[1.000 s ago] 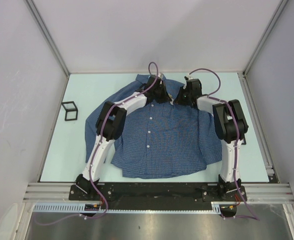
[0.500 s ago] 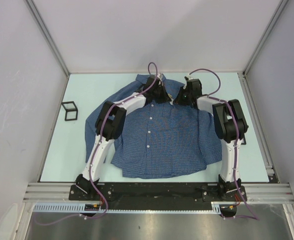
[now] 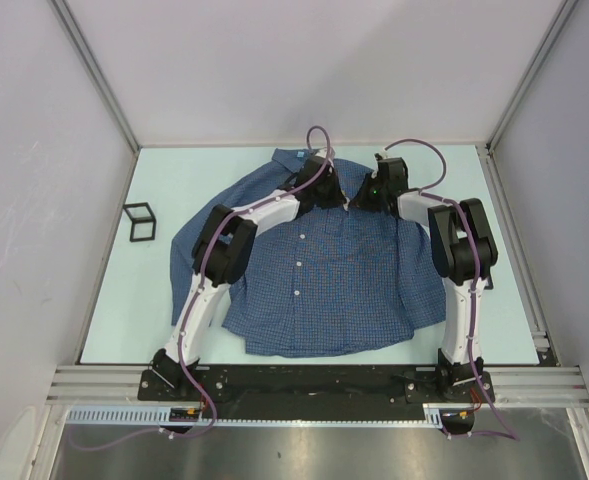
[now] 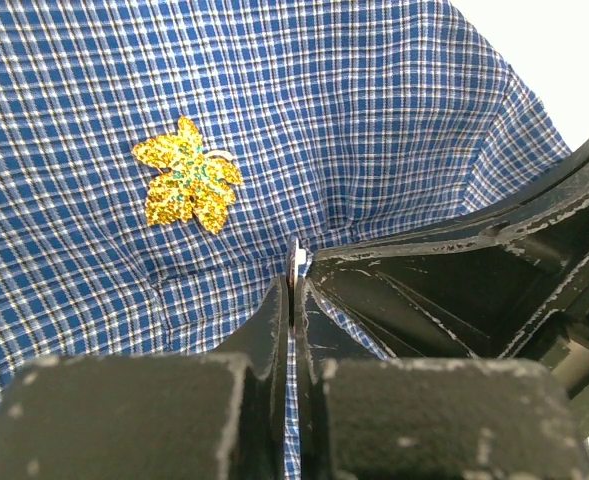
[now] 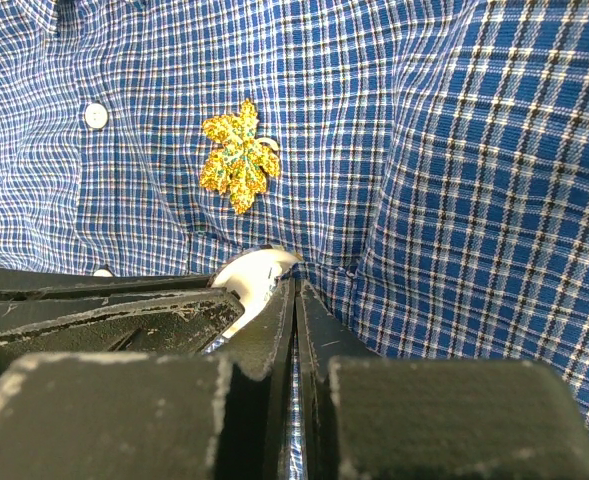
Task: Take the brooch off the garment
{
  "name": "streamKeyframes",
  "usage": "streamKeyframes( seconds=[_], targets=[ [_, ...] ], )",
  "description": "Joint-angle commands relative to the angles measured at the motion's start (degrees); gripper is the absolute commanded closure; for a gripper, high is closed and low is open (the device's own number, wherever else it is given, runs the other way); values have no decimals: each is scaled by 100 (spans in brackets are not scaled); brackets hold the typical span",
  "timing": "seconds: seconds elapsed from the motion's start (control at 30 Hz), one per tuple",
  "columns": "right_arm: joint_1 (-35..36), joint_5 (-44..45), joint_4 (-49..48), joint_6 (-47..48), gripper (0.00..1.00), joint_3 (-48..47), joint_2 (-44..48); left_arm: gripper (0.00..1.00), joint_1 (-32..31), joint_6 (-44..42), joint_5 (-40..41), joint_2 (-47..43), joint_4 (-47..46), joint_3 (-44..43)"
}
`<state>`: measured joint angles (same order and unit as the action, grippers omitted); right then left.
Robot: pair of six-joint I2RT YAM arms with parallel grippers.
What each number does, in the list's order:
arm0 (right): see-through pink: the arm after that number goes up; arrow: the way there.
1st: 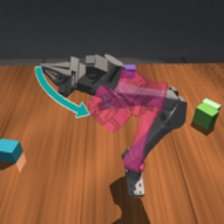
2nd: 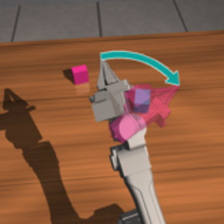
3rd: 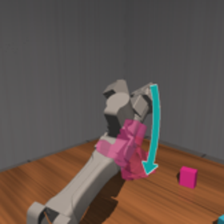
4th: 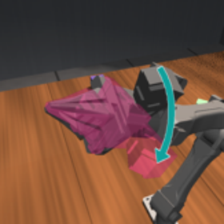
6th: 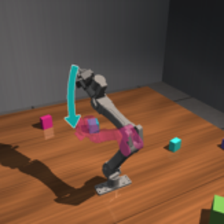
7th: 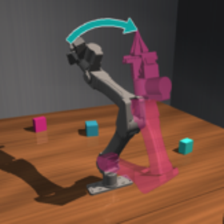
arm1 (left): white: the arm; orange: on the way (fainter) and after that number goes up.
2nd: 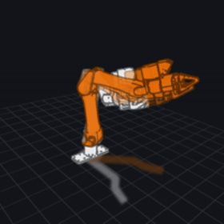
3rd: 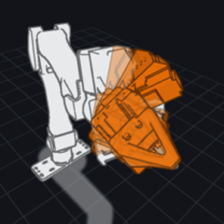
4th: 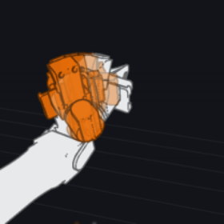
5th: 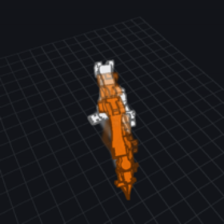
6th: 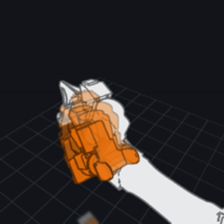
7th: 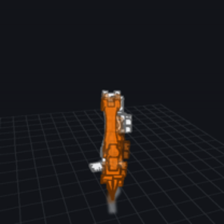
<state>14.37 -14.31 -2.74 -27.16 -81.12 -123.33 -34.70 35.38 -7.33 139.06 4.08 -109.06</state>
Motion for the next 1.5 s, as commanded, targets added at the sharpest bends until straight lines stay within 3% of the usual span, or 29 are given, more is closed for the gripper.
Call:
streamKeyframes(
  seconds=[0.0,0.63,1.03,1.47],
  targets=[
    [75,-11,-147,87,97,-88,-34,100,-204,-303,83,-371,-126,112],
    [382,-284,-341,633,100,-132,-104,100,-213,-409,-655,-160,-206,42],
    [558,-284,-306,553,100,-123,81,100,-230,-365,-708,-29,-12,-116],
    [646,-309,-33,1133,95,-123,125,100,-230,-602,-866,50,224,-388]
  ],
)
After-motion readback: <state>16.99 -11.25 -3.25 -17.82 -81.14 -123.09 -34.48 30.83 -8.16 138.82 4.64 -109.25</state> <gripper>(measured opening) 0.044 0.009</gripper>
